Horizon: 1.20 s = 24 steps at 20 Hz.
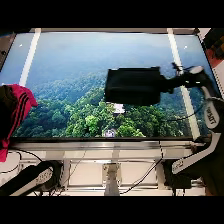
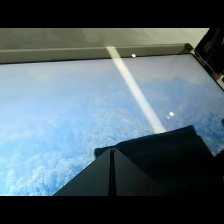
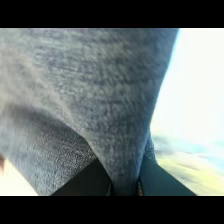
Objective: Fold the clothes and pants, and hang the long-sleeved shirts on hangers.
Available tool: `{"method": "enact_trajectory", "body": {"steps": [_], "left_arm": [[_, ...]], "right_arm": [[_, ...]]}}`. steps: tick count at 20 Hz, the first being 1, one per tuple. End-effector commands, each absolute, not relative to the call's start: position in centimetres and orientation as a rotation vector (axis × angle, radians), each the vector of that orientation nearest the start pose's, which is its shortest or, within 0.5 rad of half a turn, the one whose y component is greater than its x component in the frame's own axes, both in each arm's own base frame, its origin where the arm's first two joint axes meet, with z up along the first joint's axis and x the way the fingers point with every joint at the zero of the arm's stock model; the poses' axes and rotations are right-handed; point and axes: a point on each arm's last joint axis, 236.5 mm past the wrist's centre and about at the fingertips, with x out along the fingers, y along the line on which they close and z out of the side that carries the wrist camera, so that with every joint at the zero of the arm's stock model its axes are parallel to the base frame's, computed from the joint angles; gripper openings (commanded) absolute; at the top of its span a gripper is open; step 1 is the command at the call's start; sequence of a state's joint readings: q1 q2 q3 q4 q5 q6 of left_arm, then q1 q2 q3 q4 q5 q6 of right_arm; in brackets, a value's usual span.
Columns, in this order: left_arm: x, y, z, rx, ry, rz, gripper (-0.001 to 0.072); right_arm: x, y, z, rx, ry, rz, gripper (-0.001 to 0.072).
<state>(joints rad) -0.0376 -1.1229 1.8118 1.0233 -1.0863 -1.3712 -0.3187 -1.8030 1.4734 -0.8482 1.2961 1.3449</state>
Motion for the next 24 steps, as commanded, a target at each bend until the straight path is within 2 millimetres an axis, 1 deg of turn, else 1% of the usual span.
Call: {"method": "enact_trajectory", "body": {"steps": [1,2,3,5,6,7,8,9,11,12,13,14,15,16,17,18,19,20,21,22,23,24], "left_arm": [[40.2,-12.4,38.6,-0.15,0.345,-0.5,0.0015],[40.1,-12.5,38.7,-0.152,0.344,-0.503,0.0015],[40.1,-12.5,38.7,-0.153,0.344,-0.504,0.0015],[40.1,-12.5,38.7,-0.153,0.344,-0.504,0.0015],[40.1,-12.5,38.7,-0.153,0.344,-0.504,0.0016],[40.1,-12.5,38.7,-0.153,0.344,-0.504,0.0015],[40.1,-12.5,38.7,-0.153,0.345,-0.504,0.0016],[40.2,-12.5,38.6,-0.153,0.345,-0.504,0.0015],[40.2,-12.5,38.6,-0.153,0.346,-0.504,0.0015],[40.2,-12.5,38.6,-0.153,0.346,-0.504,0.0016],[40.2,-12.5,38.6,-0.153,0.346,-0.504,0.0016],[40.2,-12.5,38.6,-0.153,0.346,-0.504,0.0016],[40.2,-12.5,38.6,-0.153,0.346,-0.504,0.0035],[40.2,-12.5,38.6,-0.153,0.346,-0.504,0.0122],[40.2,-12.5,38.6,-0.153,0.346,-0.504,0.0254],[40.2,-12.5,38.6,-0.152,0.346,-0.503,0.029],[40.2,-12.5,38.6,-0.152,0.346,-0.503,0.0291],[40.2,-12.4,38.6,-0.151,0.346,-0.501,0.0291],[40.3,-12.4,38.5,-0.147,0.347,-0.497,0.0291],[40.3,-12.4,38.5,-0.147,0.347,-0.497,0.0291],[40.3,-12.3,38.5,-0.147,0.346,-0.496,0.0288],[40.3,-12.3,38.5,-0.146,0.346,-0.497,0.0283]], "right_arm": [[41.8,-14.5,-4.7,0.822,1.286,0.012,0.0044],[40.1,-18.3,-4.3,0.856,1.245,-0.043,0.0044],[37.8,-22.2,-4.1,0.904,1.207,-0.111,0.0045],[32.7,-28.6,-4.1,0.999,1.141,-0.261,0.0045],[30.3,-31.1,-4.0,1.045,1.102,-0.325,0.0045],[27.9,-33.2,-4.0,1.092,1.068,-0.384,0.0045],[25.7,-34.6,-4.1,1.125,1.049,-0.429,0.0044],[23.8,-35.6,-4.4,1.136,1.05,-0.469,0.0043],[20.6,-36.4,-5.5,1.101,1.128,-0.539,0.0043],[19.5,-36.5,-5.9,1.074,1.174,-0.561,0.0045],[19.3,-36.5,-6.1,1.07,1.187,-0.571,0.0048],[19.7,-36.3,-5.8,1.117,1.166,-0.581,0.0073],[20.5,-36.1,-5.3,1.191,1.125,-0.602,0.0194],[21.2,-36.5,-4.3,1.229,1.075,-0.618,0.0333],[21.8,-36.9,-2.9,1.248,1.037,-0.629,0.036],[22.7,-38.0,-0.6,1.244,0.972,-0.644,0.036],[24.2,-39.5,3.1,1.224,0.864,-0.652,0.036],[25.8,-40.8,7.7,1.168,0.75,-0.627,0.036],[27.5,-41.6,12.7,1.105,0.63,-0.59,0.036],[29.4,-41.6,18.6,1.027,0.501,-0.528,0.0359],[31.2,-40.6,23.7,0.951,0.409,-0.456,0.0356],[33.1,-38.5,28.8,0.876,0.325,-0.371,0.0338]]}}
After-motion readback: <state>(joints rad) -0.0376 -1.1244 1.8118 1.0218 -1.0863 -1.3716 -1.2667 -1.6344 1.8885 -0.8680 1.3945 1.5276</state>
